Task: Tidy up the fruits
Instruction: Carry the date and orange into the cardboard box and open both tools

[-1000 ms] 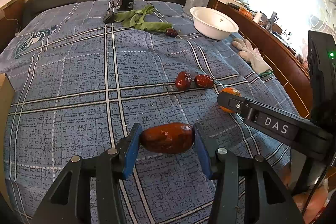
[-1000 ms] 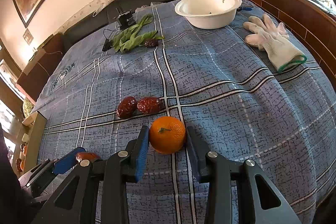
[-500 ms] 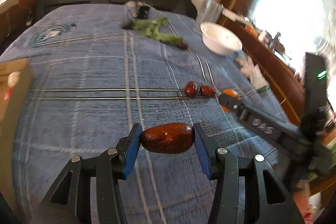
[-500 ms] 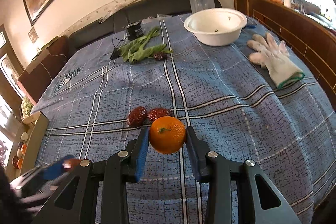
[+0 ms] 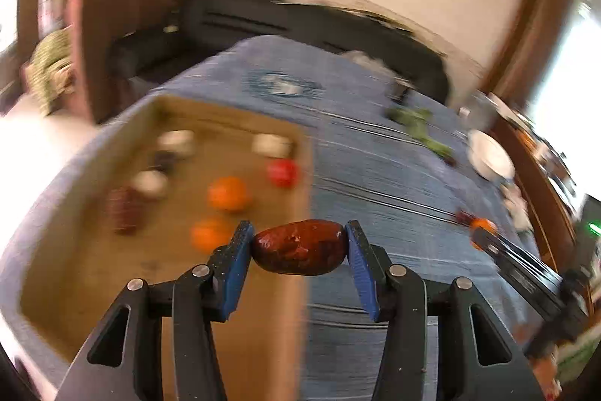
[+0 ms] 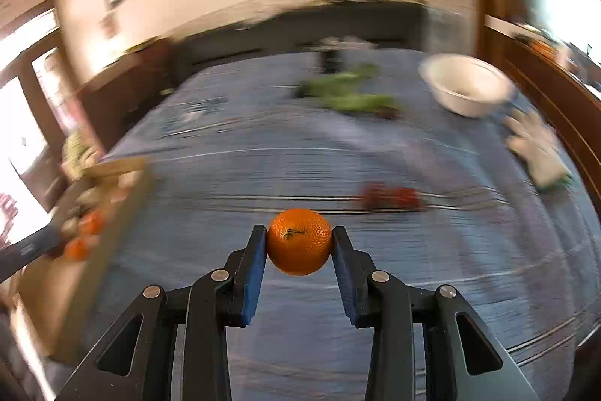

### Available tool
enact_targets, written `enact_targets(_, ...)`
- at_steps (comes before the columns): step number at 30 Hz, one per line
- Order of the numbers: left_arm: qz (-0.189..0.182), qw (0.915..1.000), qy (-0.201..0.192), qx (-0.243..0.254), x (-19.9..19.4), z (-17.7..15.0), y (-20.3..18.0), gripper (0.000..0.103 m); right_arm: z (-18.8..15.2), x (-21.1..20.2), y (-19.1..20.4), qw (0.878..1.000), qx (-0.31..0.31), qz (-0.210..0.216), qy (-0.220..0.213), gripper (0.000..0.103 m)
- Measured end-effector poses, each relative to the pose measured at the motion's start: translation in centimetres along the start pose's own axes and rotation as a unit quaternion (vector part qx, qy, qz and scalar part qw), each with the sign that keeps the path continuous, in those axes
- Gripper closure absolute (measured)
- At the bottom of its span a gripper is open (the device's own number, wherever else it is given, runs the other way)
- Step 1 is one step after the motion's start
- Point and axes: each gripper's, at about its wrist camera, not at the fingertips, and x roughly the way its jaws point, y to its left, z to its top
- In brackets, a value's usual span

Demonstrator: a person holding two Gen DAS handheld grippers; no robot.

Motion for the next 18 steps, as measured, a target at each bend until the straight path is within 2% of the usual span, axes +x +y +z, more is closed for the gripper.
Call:
enact_targets(5, 0.05, 0.9977, -0.002, -0.044, -0.5, 0.6, 5.5, 0.054, 0.2, -0.6, 8.7, 0.993, -0.074, 0.086, 0.015, 0.064)
enact_targets(10, 0.068, 0.9951, 0.01, -0.072, -0.4, 0.0, 9.4, 0.054, -1.0, 0.8, 16.2, 0.978, -0.129, 0.155, 0.052, 0.064)
enact_targets(13, 0.072, 0.994, 0.018, -0.08, 0.0, -0.4, 10.8, 0.054, -2.2, 2.2, 19.3, 0.971, -0.153, 0.171, 0.073, 0.064)
enact_targets(18, 0.072, 0.9931, 0.023, -0.089, 0.4, -0.6, 12.1, 0.054, -4.0, 4.4, 22.9, 0.962, -0.189, 0.168, 0.1, 0.064)
